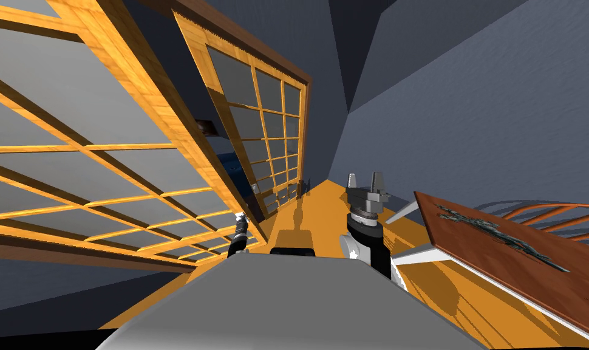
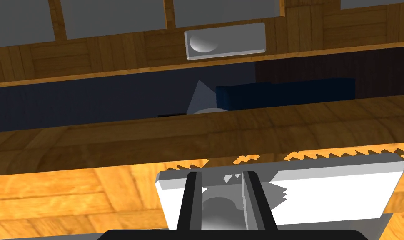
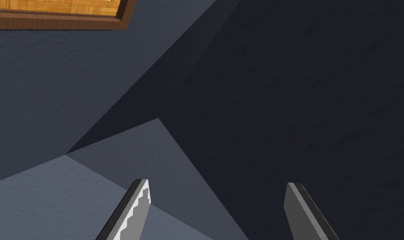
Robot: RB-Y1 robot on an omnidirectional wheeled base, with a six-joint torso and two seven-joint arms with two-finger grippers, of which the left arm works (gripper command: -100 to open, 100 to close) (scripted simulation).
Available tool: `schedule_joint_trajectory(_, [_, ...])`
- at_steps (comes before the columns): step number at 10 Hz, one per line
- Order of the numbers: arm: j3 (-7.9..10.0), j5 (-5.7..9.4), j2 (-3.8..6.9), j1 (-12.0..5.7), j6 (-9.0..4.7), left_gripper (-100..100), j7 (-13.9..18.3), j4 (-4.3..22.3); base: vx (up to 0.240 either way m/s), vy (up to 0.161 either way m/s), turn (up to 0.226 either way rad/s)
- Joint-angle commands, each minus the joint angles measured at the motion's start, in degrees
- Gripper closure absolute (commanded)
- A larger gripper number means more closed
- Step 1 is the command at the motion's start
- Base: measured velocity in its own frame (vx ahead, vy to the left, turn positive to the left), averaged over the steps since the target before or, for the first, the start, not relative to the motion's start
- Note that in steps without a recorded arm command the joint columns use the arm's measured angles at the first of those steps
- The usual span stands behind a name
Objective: Pull the door open
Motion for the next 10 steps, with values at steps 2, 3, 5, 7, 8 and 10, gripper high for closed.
schedule_joint_trajectory(2, [0.74, 0.9, 1.33, 0.34, -0.6, 100, 2.1, 1.2, -0.033, 0.01, -0.005])
schedule_joint_trajectory(3, [0.74, 0.9, 1.33, 0.34, -0.6, 100, 2.1, 1.2, 0.009, -0.002, -0.016])
schedule_joint_trajectory(5, [0.04, 1.7, 1.56, 0.19, -0.67, 100, 4.5, 1.2, -0.004, -0.005, -0.028])
schedule_joint_trajectory(7, [-0.65, 2.49, 1.78, 0.04, -0.73, 100, 6.9, 1.2, -0.069, 0.037, -0.088])
schedule_joint_trajectory(8, [-1.35, 3.28, 2.0, -0.1, -0.79, 100, 9.2, 1.2, -0.052, 0.025, -0.081])
schedule_joint_trajectory(10, [-2.04, 4.07, 2.22, -0.25, -0.85, 100, 11.4, 1.3, -0.04, 0.015, -0.048])
